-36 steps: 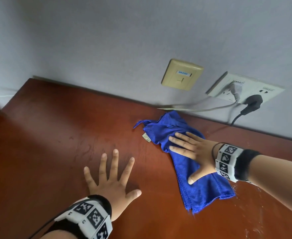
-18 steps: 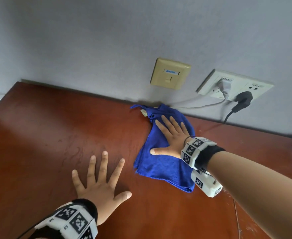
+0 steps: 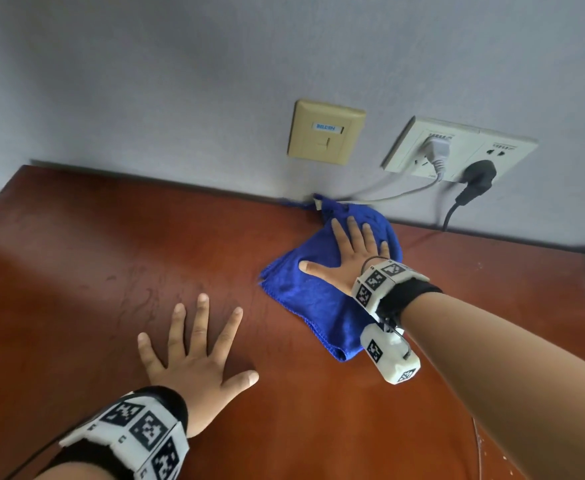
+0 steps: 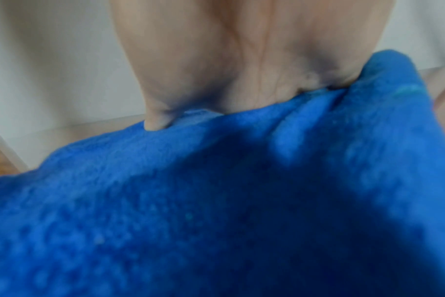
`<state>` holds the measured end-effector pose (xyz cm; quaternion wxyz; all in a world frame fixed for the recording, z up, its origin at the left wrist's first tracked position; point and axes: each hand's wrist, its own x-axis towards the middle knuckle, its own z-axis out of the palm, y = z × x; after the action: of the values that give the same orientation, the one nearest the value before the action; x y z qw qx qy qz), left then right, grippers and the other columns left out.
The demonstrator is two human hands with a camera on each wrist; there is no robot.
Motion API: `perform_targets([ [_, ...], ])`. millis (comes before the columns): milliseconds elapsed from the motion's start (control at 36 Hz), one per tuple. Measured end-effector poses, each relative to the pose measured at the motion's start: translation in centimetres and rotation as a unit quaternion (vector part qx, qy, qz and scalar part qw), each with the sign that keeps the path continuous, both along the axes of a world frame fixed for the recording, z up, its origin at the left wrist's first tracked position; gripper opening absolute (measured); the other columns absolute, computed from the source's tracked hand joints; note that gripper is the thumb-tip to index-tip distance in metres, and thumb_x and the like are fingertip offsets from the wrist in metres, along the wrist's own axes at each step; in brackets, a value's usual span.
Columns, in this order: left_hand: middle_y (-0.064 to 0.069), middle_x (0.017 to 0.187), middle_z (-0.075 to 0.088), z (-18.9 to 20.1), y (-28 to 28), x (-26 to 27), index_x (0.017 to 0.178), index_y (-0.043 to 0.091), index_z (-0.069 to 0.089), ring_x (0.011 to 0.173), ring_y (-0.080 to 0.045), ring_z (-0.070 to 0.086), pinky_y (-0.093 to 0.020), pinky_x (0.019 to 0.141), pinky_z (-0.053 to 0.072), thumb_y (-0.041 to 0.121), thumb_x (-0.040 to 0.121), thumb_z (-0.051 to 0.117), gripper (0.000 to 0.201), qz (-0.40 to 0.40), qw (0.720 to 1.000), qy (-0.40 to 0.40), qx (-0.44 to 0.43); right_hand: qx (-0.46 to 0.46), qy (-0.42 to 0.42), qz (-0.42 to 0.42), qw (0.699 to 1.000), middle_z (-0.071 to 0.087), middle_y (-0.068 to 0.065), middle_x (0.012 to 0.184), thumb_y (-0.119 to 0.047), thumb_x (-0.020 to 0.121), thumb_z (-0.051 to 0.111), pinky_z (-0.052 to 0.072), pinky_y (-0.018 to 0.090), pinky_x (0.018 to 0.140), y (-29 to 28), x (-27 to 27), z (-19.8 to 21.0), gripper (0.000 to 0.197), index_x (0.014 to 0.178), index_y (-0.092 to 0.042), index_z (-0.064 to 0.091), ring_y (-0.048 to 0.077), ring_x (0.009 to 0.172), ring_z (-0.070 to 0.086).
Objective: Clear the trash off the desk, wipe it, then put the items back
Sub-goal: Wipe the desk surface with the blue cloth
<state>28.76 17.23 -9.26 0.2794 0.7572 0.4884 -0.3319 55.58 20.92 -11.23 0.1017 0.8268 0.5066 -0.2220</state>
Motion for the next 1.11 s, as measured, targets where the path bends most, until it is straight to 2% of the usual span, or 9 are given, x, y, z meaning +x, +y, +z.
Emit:
perform_targets([
  [83,0.001,0.117,-0.066,-0.3,0.0,0.0,0.124,0.046,-0.047,0.131,-0.031,-0.045,-0.067,0.105,-0.014,0.078,0.083,0.014,0.079,0.002,1.000,0.002,0.005,0.015,-0.012,-0.035,0.999,-0.024,-0.009,0.155,-0.093,0.064,0.025,-0.009,0.049,0.116,-0.1,0.5,-0.4,0.108,0.146,-0.038,-0.017,0.020,0.144,-0.020],
  [250,0.000,0.122,-0.063,-0.2,0.0,0.2,0.123,0.045,-0.047,0.132,-0.032,-0.044,-0.067,0.106,-0.013,0.077,0.084,0.013,0.079,0.001,1.000,0.006,0.008,0.030,-0.027,-0.139,0.989,-0.021,-0.004,0.157,-0.092,0.066,0.023,-0.005,0.053,0.115,0.2,0.8,-0.3,0.109,0.149,-0.031,-0.015,0.024,0.145,-0.016],
  [333,-0.001,0.127,-0.062,-0.2,0.1,0.2,0.124,0.045,-0.047,0.131,-0.032,-0.044,-0.067,0.106,-0.014,0.077,0.084,0.013,0.079,0.000,1.000,0.008,0.007,0.038,-0.036,-0.198,0.979,-0.016,0.001,0.158,-0.091,0.067,0.023,0.001,0.054,0.115,1.0,0.5,-0.5,0.111,0.149,-0.026,-0.013,0.029,0.146,-0.010],
  [417,-0.002,0.129,-0.061,-0.2,0.0,0.2,0.125,0.045,-0.046,0.132,-0.032,-0.044,-0.067,0.105,-0.013,0.077,0.084,0.014,0.080,-0.003,1.000,0.011,0.005,0.022,-0.064,-0.190,0.979,-0.006,0.010,0.159,-0.090,0.069,0.025,0.012,0.053,0.113,1.9,0.3,0.1,0.113,0.151,-0.020,-0.008,0.038,0.144,0.004],
  [472,-0.002,0.129,-0.061,-0.2,0.0,0.2,0.125,0.045,-0.046,0.131,-0.032,-0.044,-0.067,0.105,-0.013,0.077,0.084,0.013,0.080,-0.003,1.000,0.013,0.004,0.010,-0.084,-0.164,0.983,0.002,0.014,0.159,-0.088,0.070,0.030,0.016,0.051,0.112,2.0,0.6,1.4,0.114,0.152,-0.016,0.000,0.037,0.143,0.014],
  [583,-0.002,0.129,-0.061,-0.3,0.2,0.1,0.126,0.045,-0.046,0.131,-0.032,-0.044,-0.067,0.105,-0.013,0.077,0.084,0.013,0.080,-0.004,1.000,0.012,0.006,0.024,-0.083,-0.088,0.992,0.001,0.015,0.158,-0.082,0.074,0.040,0.008,0.046,0.118,0.6,2.0,2.3,0.110,0.152,-0.013,0.005,0.029,0.146,-0.002],
  [722,-0.002,0.130,-0.061,-0.5,0.1,0.0,0.127,0.045,-0.046,0.131,-0.032,-0.045,-0.067,0.105,-0.014,0.078,0.083,0.012,0.080,-0.003,1.000,0.010,0.006,0.066,-0.073,-0.034,0.995,-0.011,0.017,0.157,-0.083,0.070,0.041,-0.002,0.043,0.119,-0.8,2.8,0.2,0.114,0.151,-0.019,-0.005,0.029,0.145,-0.012],
  [944,-0.001,0.130,-0.060,-0.4,0.0,0.2,0.126,0.046,-0.046,0.132,-0.032,-0.044,-0.067,0.106,-0.013,0.078,0.083,0.014,0.080,-0.002,1.000,0.016,0.014,0.055,-0.068,-0.070,0.994,-0.016,0.011,0.157,-0.092,0.062,0.030,-0.007,0.046,0.117,0.0,2.8,-0.9,0.115,0.149,-0.030,-0.013,0.026,0.145,-0.016],
  [1111,-0.001,0.131,-0.059,-0.5,0.0,0.2,0.127,0.046,-0.044,0.133,-0.032,-0.042,-0.067,0.106,-0.013,0.077,0.084,0.014,0.079,0.000,1.000,0.011,0.019,0.080,-0.063,-0.122,0.987,-0.016,0.012,0.157,-0.093,0.062,0.025,-0.006,0.048,0.117,-0.2,1.7,-1.3,0.115,0.150,-0.028,-0.011,0.027,0.145,-0.014],
])
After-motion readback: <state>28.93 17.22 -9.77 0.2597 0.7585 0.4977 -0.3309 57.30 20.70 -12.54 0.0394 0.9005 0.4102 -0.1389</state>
